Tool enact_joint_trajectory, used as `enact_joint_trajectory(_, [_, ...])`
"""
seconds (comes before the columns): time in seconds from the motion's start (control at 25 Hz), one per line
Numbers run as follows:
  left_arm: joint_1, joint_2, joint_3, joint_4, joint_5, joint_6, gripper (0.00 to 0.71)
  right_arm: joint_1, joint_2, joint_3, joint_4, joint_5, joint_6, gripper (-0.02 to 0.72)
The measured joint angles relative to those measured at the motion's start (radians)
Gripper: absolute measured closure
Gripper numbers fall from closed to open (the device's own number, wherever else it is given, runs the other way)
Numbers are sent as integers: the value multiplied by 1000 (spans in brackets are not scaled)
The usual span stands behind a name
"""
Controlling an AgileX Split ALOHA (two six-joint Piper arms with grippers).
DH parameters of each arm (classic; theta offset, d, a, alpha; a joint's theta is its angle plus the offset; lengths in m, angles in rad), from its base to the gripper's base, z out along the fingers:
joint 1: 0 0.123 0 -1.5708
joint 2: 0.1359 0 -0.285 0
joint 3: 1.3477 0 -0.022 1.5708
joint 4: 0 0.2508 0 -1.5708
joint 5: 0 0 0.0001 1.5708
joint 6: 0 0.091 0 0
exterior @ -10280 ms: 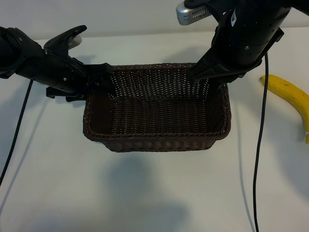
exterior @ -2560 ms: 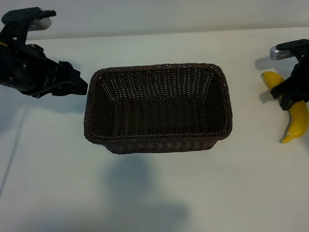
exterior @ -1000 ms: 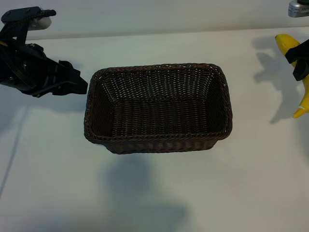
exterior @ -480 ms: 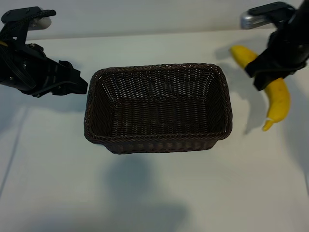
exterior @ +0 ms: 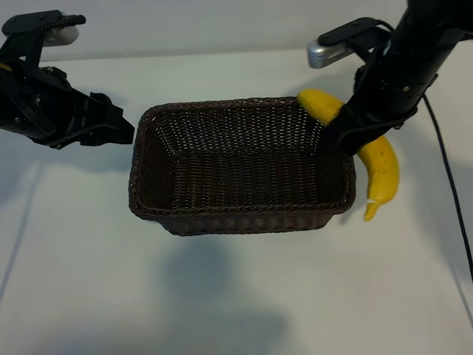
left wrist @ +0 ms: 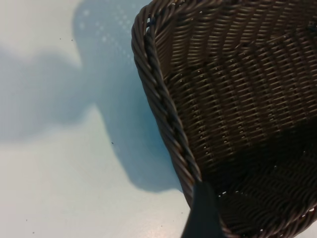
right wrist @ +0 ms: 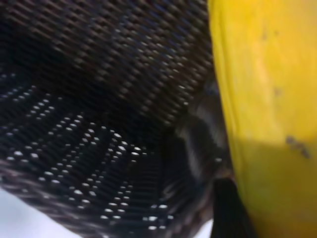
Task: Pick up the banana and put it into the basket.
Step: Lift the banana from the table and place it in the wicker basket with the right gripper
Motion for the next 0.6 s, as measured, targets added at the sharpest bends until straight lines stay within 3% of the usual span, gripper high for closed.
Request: enact_joint_trajectory(0.6, [0, 0, 0, -12, 9, -3, 139, 140, 0, -108, 25, -7, 16, 297])
